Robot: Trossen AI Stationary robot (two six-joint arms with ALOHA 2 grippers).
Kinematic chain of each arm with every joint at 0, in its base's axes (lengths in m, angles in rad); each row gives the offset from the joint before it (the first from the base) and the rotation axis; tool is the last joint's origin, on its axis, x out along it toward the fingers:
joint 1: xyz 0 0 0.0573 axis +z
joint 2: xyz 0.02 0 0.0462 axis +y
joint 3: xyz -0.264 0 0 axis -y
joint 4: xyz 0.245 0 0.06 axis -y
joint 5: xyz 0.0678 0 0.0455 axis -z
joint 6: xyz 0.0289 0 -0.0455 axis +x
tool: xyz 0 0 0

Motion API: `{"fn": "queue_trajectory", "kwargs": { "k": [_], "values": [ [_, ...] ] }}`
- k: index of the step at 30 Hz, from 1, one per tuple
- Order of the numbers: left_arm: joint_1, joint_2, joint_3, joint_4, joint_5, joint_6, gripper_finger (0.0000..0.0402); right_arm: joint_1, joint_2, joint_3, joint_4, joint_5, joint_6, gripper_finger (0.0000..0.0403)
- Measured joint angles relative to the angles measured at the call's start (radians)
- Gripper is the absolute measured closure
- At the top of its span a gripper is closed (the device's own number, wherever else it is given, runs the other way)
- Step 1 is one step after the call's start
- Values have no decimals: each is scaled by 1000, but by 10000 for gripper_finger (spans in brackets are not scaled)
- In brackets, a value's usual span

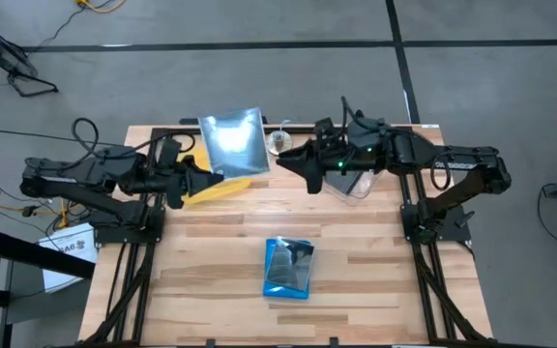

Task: Pick & place jewel cases by type
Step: Put the black CD case into the transparent bin

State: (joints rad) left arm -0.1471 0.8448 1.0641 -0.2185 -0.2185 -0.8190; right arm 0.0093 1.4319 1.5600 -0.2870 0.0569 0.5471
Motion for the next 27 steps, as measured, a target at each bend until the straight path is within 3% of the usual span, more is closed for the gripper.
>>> {"fn": "queue_trajectory", "kwargs": {
  "k": [7, 13, 21, 27],
  "values": [
    [0, 23, 0, -7, 27, -6, 371, -13, 1, 0, 22, -37, 63, 159],
    [0, 55, 0, 14, 85, -6, 371, -13, 16, 2, 67, -92, 64, 114],
    [1, 101, 0, 65, 129, 7, 370, -12, 60, 2, 127, -133, 65, 131],
    [3, 100, 0, 54, 120, 10, 370, -12, 66, 0, 122, -136, 64, 221]
  ]
}}
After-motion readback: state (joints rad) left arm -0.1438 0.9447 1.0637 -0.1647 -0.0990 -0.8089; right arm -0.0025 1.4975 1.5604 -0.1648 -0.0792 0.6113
